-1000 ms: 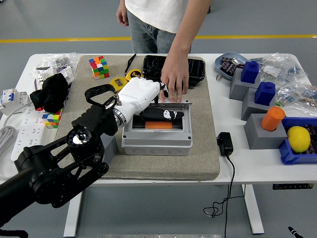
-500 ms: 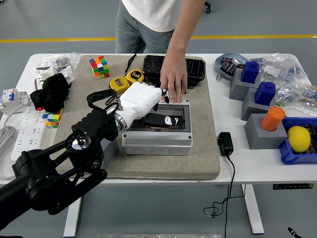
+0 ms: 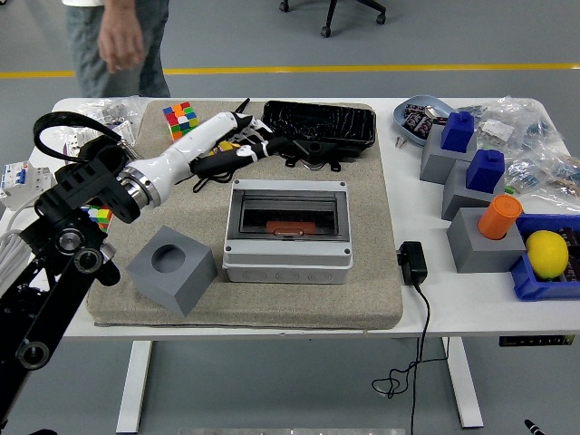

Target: Fetch the battery,place it into the box,close the lid of the box

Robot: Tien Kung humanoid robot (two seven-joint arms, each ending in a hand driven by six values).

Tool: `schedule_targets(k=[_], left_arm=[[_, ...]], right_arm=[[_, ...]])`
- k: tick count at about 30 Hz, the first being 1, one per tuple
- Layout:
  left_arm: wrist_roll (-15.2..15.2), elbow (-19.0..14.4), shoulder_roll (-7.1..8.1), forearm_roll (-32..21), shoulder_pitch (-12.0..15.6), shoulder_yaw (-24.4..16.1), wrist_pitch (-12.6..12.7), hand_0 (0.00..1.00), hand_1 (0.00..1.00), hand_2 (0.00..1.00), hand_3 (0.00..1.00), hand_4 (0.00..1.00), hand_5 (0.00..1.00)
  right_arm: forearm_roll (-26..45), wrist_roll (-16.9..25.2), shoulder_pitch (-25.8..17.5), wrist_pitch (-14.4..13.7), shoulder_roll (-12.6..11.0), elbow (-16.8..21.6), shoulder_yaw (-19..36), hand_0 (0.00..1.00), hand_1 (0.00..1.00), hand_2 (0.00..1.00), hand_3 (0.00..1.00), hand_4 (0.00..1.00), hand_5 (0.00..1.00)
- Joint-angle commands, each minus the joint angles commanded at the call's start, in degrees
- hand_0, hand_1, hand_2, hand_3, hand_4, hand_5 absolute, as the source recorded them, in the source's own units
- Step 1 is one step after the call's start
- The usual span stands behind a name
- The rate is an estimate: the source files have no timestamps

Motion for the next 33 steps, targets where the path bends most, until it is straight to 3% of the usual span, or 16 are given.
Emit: schedule_targets(k=[4, 5, 7, 10, 11, 13, 15, 18, 22, 27, 33], left_arm=[[-7.25, -0.12, -0.30, -9.68, 0.88, -9.02, 8.88, 0.646, 0.724, 0.715, 0.713, 0.998, 0.998], [-8.84, -0.55, -0.27, -12.29, 1.17, -10.78, 11.38, 0.788, 0.843, 0.823, 0.793, 0.998, 0.998], [-11.21, -1.49, -0.01, -16.76, 1.85, -13.08, 15.76, 0.788, 0.843, 0.823, 0.793, 0.998, 0.998], [-12.83, -2.50, 1.25, -24.11, 3.74, -13.32, 22.57, 0.788, 0.843, 0.823, 0.793, 0.998, 0.998], [-13.17, -2.53, 1.73, -27.09, 4.56, -13.00, 25.25, 0.873, 0.917, 0.876, 0.833, 0.998, 0.998], [-13.34, -2.34, 2.37, -31.19, 5.94, -12.44, 28.07, 0.873, 0.917, 0.876, 0.833, 0.998, 0.998], [-13.14, -1.71, 2.84, -29.65, 7.51, -12.07, 29.03, 0.873, 0.917, 0.876, 0.833, 0.998, 0.998], [-12.74, -0.68, 3.56, -23.24, 9.53, -11.60, 29.28, 0.911, 0.942, 0.897, 0.847, 0.998, 0.998], [-11.50, 0.44, 6.81, -15.14, 12.68, -8.81, 27.92, 0.911, 0.942, 0.897, 0.847, 0.998, 0.998], [-11.75, 0.89, 6.75, -16.85, 16.82, -10.05, 26.29, 0.900, 0.938, 0.893, 0.850, 0.998, 0.998], [-10.65, 6.27, 6.21, -22.33, 18.63, -10.62, 24.82, 0.884, 0.927, 0.874, 0.836, 0.998, 0.998]], right_arm=[[0.20, 0.03, -0.09, -0.09, 0.05, -0.10, 0.07, 0.765, 0.718, 0.731, 0.764, 0.998, 0.998], [0.25, 0.05, -0.09, -0.11, 0.04, -0.13, 0.10, 0.765, 0.718, 0.731, 0.764, 0.998, 0.998], [0.16, 0.07, -0.08, -0.13, 0.02, -0.12, 0.31, 0.765, 0.718, 0.731, 0.764, 0.998, 0.998], [0.05, 0.09, 0.05, -0.10, 0.00, -0.06, 0.61, 0.765, 0.718, 0.731, 0.764, 0.998, 0.998], [-0.03, 0.10, 0.12, -0.07, 0.00, -0.03, 0.74, 0.765, 0.718, 0.731, 0.764, 0.998, 0.998], [0.01, 0.13, 0.24, -0.02, -0.01, 0.05, 0.77, 0.765, 0.718, 0.731, 0.764, 0.998, 0.998], [0.18, 0.22, 0.36, -0.08, -0.06, 0.07, 0.76, 0.765, 0.718, 0.731, 0.764, 0.998, 0.998], [0.23, 0.36, 0.50, -0.21, -0.32, 0.17, 0.57, 0.765, 0.719, 0.731, 0.764, 0.998, 0.998], [0.34, 0.58, 1.13, -0.38, -1.06, 0.51, -0.19, 0.765, 0.719, 0.731, 0.764, 0.998, 0.998], [0.52, 0.85, 1.02, -0.63, -1.10, 0.63, -0.91, 0.765, 0.719, 0.731, 0.763, 0.998, 0.998], [-0.07, 0.83, 0.03, -0.83, -0.63, 0.74, -1.36, 0.765, 0.720, 0.731, 0.763, 0.998, 0.998]])
